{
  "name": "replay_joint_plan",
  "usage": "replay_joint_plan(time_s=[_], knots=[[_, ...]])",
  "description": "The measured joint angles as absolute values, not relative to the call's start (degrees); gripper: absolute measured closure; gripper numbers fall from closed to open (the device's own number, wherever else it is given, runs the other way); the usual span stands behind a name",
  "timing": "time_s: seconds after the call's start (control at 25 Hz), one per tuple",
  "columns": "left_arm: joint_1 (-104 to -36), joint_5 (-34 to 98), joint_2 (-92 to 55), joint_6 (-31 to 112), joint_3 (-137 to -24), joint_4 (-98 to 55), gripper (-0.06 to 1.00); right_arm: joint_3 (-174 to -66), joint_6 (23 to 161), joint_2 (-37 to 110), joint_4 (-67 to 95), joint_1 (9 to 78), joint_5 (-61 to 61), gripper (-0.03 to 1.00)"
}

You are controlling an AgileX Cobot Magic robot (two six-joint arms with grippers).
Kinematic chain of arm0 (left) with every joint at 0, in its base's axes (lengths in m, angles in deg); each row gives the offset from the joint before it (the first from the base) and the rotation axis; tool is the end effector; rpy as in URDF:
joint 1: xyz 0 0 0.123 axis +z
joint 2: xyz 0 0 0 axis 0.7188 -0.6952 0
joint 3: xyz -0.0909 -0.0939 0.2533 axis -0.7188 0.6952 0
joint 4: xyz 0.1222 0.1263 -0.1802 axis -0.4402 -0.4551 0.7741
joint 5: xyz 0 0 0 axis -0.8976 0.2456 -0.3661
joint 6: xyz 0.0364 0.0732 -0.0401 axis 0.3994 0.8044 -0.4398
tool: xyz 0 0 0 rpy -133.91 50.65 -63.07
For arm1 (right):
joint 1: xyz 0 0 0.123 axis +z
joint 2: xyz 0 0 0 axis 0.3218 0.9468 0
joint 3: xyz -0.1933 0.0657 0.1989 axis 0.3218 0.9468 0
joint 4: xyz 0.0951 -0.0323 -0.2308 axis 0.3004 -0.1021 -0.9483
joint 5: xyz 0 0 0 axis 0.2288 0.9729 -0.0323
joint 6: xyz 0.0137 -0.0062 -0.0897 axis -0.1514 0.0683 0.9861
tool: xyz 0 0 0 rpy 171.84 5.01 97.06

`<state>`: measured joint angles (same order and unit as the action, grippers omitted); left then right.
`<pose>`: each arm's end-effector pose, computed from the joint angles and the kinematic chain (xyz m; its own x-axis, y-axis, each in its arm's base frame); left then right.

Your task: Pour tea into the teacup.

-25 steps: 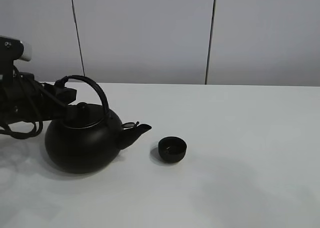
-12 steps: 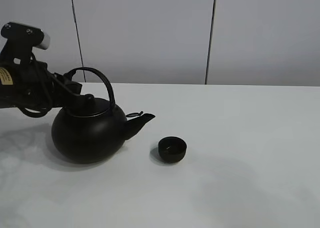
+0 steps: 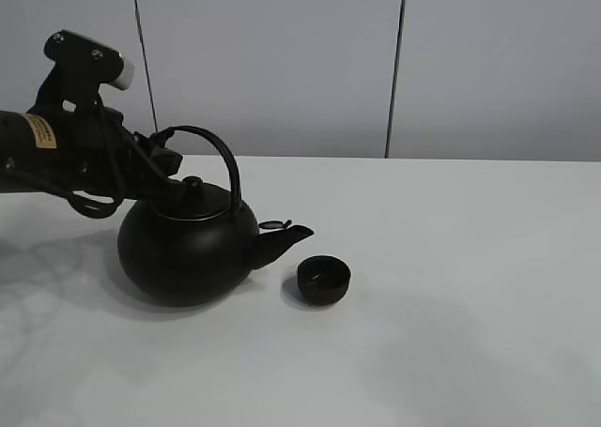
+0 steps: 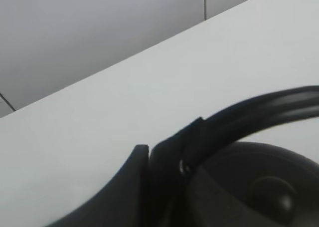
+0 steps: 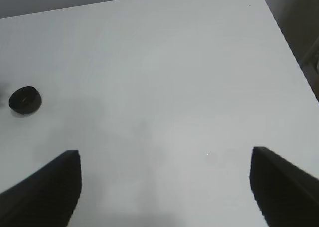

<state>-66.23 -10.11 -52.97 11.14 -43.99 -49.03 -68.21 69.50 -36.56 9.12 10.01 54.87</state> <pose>0.3258 -0.1346 0.1402 -0.2178 0.3618 -0.9065 0.5479 0.8139 0.1932 -0.0060 0.0057 0.2708 -0.5000 0.1026 -0.8599 0.1210 0.9915 0.0479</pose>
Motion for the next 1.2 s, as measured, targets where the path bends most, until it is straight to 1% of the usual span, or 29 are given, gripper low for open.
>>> replay_joint_plan(time_s=[0.32, 0.64, 1.2], knots=[[-66.2, -9.0, -53.0, 11.9, -46.3, -48.2, 0.84, -68.2, 69.5, -36.6, 9.2, 10.0, 54.9, 0.34], [-66.3, -7.9, -53.0, 14.4, -46.3, -48.9, 0.84, -68.2, 69.5, -36.6, 9.2, 10.0, 54.9, 0.34], [-66.3, -4.3, -53.0, 14.4, -49.6, -52.7, 0.84, -68.2, 69.5, -36.6, 9.2, 10.0, 54.9, 0.34]])
